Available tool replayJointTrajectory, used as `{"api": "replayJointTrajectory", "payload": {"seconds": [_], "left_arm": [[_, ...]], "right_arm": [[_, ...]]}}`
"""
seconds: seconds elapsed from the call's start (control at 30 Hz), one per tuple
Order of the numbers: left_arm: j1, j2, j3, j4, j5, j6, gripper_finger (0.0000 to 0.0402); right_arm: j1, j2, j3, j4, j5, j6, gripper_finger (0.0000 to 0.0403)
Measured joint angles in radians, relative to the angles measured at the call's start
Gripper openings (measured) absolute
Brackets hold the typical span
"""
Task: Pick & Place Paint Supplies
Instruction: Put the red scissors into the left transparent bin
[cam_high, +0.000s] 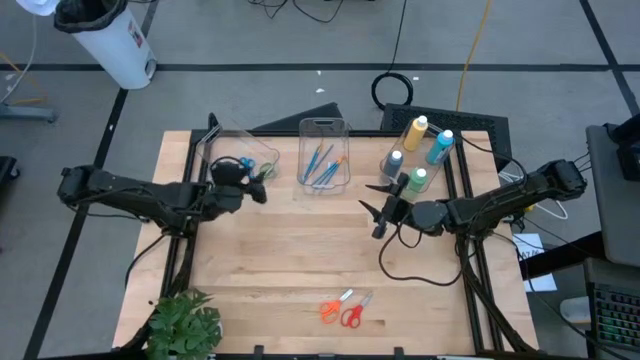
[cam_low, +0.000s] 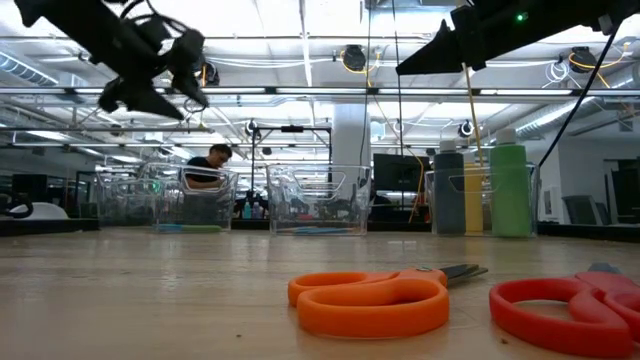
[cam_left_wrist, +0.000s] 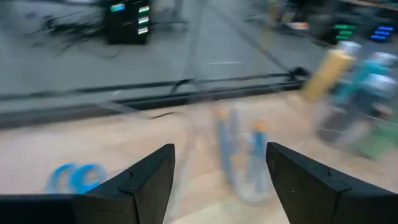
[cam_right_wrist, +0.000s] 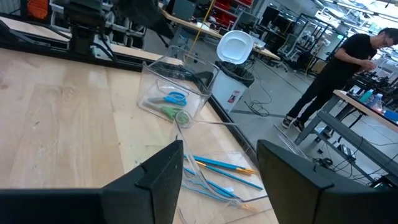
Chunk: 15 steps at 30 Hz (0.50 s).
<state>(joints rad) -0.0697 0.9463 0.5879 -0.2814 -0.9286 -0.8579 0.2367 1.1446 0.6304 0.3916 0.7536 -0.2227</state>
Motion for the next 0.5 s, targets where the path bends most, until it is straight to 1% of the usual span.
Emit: {"api": "replayJointTrajectory", "payload": {"seconds": [0.1,0.23,0.37,0.5], "left_arm": [[-0.021,0.039,-0.006,0.168,0.054,0.159,0.0258],[-0.032,0.080,-0.007,0.343,0.177,0.331,0.0261],[-0.030,0.142,-0.008,0.471,0.320,0.452,0.0262],[-0.030,0.210,-0.008,0.551,0.392,0.509,0.0264]], "right_arm": [[0.000,0.000,0.000,0.000,0.000,0.001,0.0194],[0.000,0.000,0.000,0.000,0.000,0.001,0.0194],[0.000,0.000,0.000,0.000,0.000,0.002,0.0194],[0.000,0.000,0.000,0.000,0.000,0.002,0.0194]]}}
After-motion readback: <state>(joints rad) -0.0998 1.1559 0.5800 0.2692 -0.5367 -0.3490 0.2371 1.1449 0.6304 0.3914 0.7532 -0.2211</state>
